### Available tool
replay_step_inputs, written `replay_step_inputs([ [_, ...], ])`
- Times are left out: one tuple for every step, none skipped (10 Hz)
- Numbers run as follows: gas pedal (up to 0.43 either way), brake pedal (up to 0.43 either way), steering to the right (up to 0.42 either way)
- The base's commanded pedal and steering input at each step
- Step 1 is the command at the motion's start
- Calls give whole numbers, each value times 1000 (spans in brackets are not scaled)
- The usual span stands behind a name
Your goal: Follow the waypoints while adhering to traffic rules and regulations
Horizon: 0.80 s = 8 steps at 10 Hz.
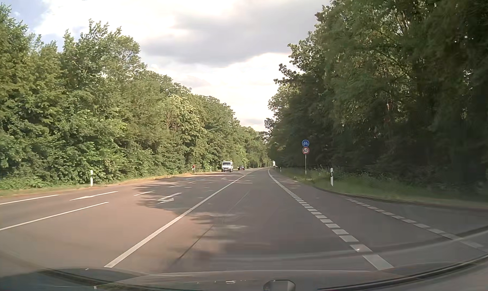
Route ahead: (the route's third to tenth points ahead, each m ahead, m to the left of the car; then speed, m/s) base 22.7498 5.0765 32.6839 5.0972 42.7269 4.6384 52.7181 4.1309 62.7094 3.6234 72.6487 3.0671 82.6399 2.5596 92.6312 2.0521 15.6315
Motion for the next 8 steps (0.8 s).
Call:
replay_step_inputs([
  [110,0,1],
  [110,0,1],
  [79,0,1],
  [59,0,2],
  [59,0,2],
  [59,0,2],
  [59,0,2],
  [59,0,3],
])
